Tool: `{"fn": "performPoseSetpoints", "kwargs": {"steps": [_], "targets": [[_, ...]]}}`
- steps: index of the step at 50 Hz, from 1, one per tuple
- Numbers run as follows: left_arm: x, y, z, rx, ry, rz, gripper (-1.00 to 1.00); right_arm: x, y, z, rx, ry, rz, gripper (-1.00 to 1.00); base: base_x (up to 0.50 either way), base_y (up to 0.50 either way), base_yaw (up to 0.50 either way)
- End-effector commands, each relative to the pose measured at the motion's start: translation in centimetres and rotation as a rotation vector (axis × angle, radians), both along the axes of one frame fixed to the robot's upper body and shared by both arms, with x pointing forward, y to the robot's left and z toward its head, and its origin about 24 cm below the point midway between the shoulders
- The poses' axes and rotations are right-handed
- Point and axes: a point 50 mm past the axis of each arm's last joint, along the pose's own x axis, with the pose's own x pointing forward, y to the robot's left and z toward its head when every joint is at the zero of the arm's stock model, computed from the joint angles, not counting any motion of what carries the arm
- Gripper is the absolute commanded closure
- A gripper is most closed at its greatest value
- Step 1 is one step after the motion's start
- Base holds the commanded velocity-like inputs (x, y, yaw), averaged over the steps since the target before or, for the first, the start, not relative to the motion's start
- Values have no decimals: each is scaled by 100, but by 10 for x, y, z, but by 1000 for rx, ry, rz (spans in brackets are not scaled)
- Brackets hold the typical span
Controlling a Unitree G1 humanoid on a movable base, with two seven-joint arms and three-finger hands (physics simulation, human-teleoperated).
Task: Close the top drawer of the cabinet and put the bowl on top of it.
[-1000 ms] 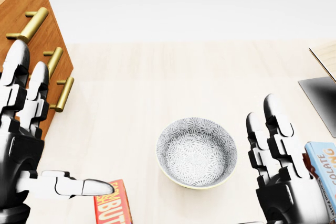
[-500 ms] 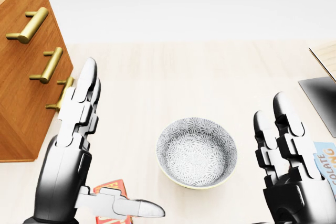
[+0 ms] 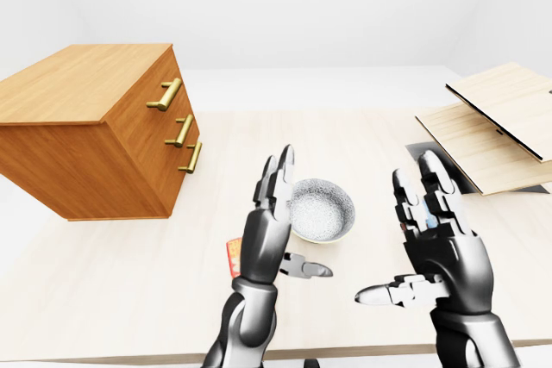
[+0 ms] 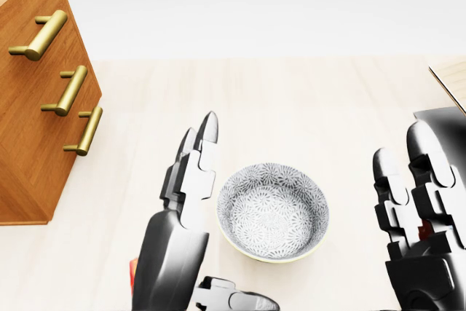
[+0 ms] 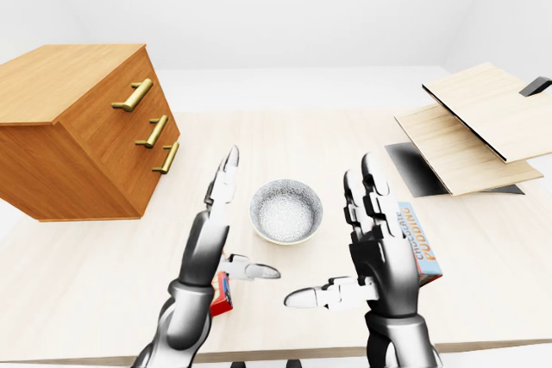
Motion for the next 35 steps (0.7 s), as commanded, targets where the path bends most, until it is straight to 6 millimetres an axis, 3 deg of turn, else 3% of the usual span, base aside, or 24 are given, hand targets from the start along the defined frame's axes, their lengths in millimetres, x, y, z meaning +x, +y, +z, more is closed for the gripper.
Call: {"fn": "performPoseSetpoints", "kwargs": {"steps": [1, 20, 35], "targets": [[-4, -19, -10, 105, -39, 19, -100, -5, -6, 7, 2, -35, -18, -100, 0, 0, 0], [7, -40, -27, 297, -116, 113, -100, -16, -17, 22, 12, -126, -45, -100, 0, 0, 0], [10, -49, -47, 373, -77, 106, -100, -17, -20, 26, 13, -154, -53, -100, 0, 0, 0]]}}
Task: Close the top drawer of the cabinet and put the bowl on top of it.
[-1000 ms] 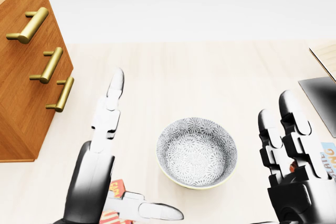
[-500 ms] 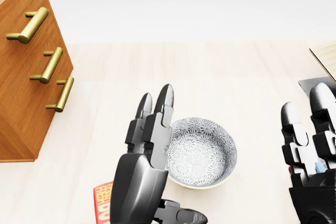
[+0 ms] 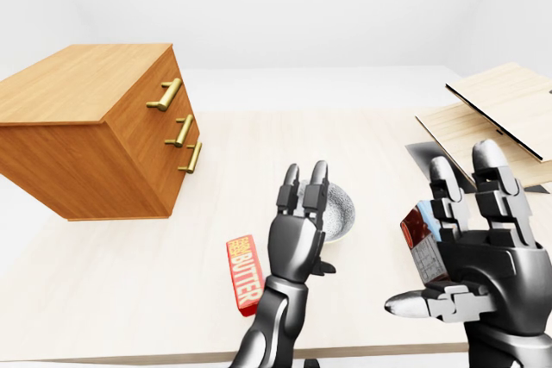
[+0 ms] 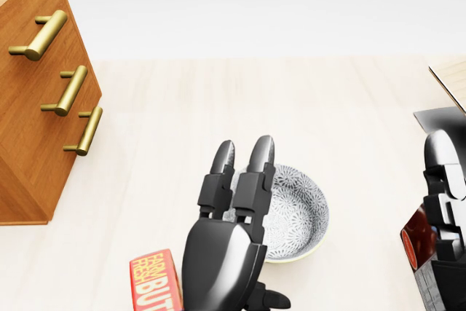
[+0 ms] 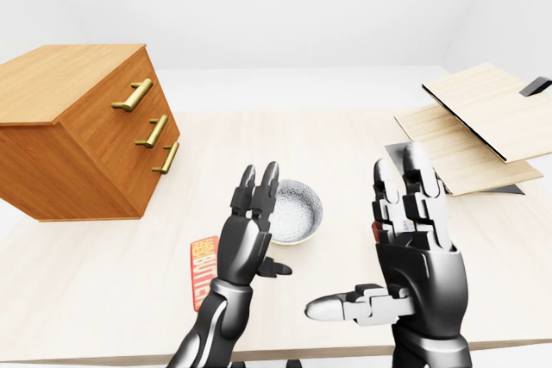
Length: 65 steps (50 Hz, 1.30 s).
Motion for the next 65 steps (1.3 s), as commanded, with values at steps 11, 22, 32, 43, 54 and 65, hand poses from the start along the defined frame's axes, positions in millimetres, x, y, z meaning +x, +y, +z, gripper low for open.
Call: {"fn": "performPoseSetpoints", "kwargs": {"steps": [11, 22, 32, 43, 54, 65], "targets": [[7, -8, -21, 111, -1, 43, -100, -3, -1, 3, 0, -16, -2, -100, 0, 0, 0], [15, -7, -26, 148, -7, 68, -100, -3, -1, 3, -1, -18, 1, -100, 0, 0, 0], [20, -9, -32, 182, 8, 75, -100, -2, -1, 3, 0, -19, 0, -100, 0, 0, 0], [34, -8, -47, 234, 42, 105, -100, 0, -2, 3, 2, -21, -3, -100, 0, 0, 0], [34, -9, -55, 277, 64, 99, -100, 2, -1, 1, 4, -13, 2, -100, 0, 0, 0], [36, -9, -66, 307, 87, 104, -100, 1, -1, 0, 5, -10, 3, -100, 0, 0, 0]]}}
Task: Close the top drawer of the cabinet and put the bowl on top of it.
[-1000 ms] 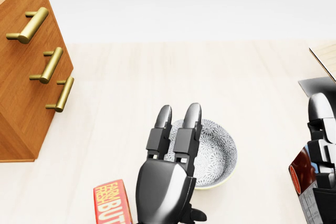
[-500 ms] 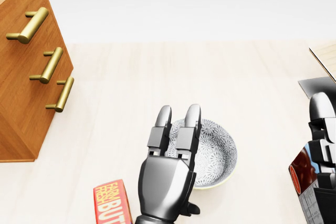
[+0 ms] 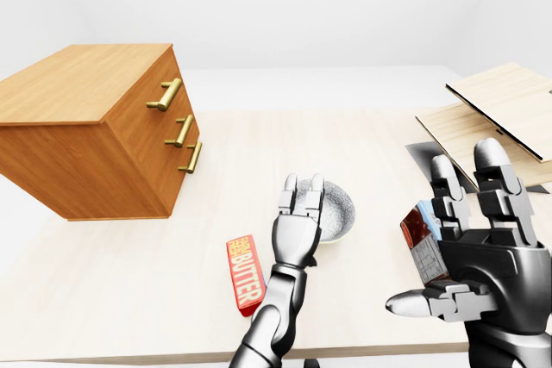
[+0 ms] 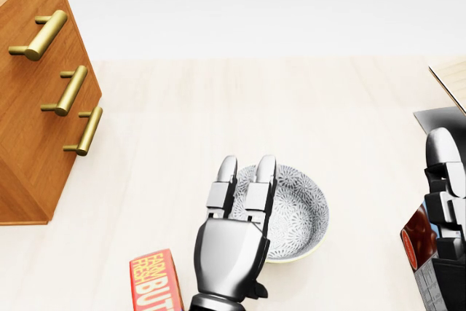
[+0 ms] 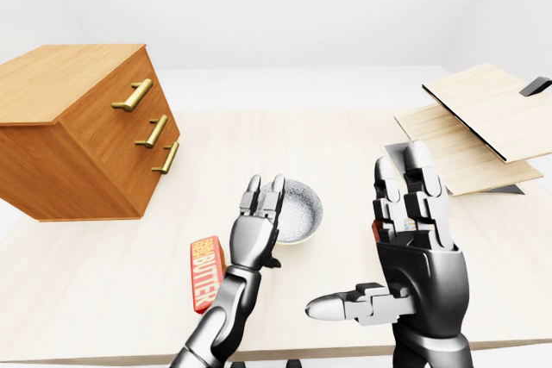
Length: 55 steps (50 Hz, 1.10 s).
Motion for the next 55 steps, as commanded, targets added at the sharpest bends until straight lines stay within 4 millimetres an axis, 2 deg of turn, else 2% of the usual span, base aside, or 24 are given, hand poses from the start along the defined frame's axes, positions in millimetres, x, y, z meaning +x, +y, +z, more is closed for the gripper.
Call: {"fn": "performPoseSetpoints", "kwargs": {"steps": [1, 16, 17, 22, 47, 48, 49, 50, 51, 55], "targets": [[3, 0, -11, 34, 26, 6, -100, 0, 0, -1, 1, 3, 1, -100, 0, 0, 0], [9, 1, -11, 34, 32, 18, -100, 0, 0, 0, 2, -2, 0, -100, 0, 0, 0], [15, 2, -15, 30, 50, 30, -100, -1, -1, 1, 2, -4, 0, -100, 0, 0, 0], [21, 3, -20, 31, 63, 48, -100, -1, -1, 1, 2, -6, -2, -100, 0, 0, 0], [22, 3, -24, 21, 87, 54, -100, -1, -1, 2, 1, -10, -3, -100, 0, 0, 0], [22, 3, -23, 15, 85, 55, -13, -1, -1, 2, 1, -10, -2, -100, 0, 0, 0], [22, 3, -22, 10, 82, 57, 85, -1, -1, 2, 1, -9, -2, -100, 0, 0, 0], [22, 3, -22, 9, 82, 57, 85, -1, -1, 2, 1, -9, -2, -100, 0, 0, 0], [21, 3, -22, 16, 81, 55, 100, -1, -1, 2, 1, -10, -2, -100, 0, 0, 0], [22, 4, -21, 14, 76, 56, 100, -1, -1, 1, 1, -8, -2, -100, 0, 0, 0]]}}
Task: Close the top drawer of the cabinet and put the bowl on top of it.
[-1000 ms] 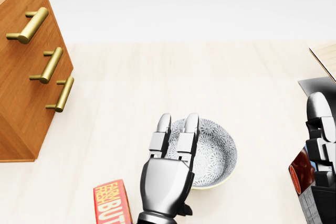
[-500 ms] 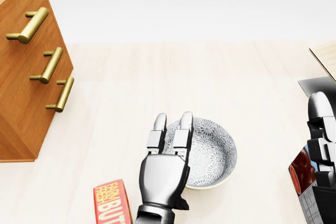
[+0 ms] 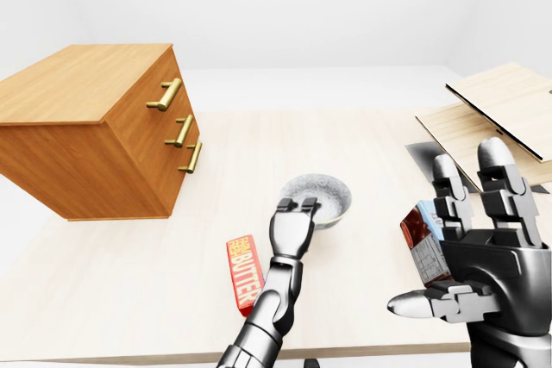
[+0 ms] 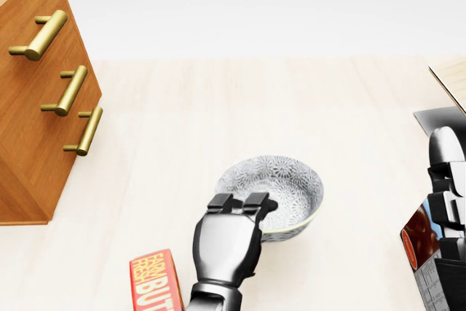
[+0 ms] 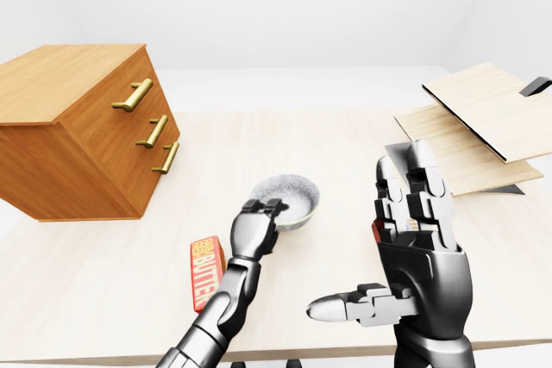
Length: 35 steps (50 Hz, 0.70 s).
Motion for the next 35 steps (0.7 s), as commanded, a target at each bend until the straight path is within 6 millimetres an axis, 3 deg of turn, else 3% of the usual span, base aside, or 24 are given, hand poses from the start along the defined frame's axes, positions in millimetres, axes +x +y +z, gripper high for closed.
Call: {"fn": "performPoseSetpoints", "kwargs": {"steps": [1, 20, 35], "targets": [[0, 1, 2, -3, -7, 3, 100, 0, 0, 0, 0, 2, 1, -100, 0, 0, 0], [2, 2, 8, 1, -27, -1, 100, 2, 1, -2, 0, 9, 4, -100, 0, 0, 0], [3, 15, 52, -35, -101, -15, 100, 1, 2, -3, -2, 18, 11, -100, 0, 0, 0]]}}
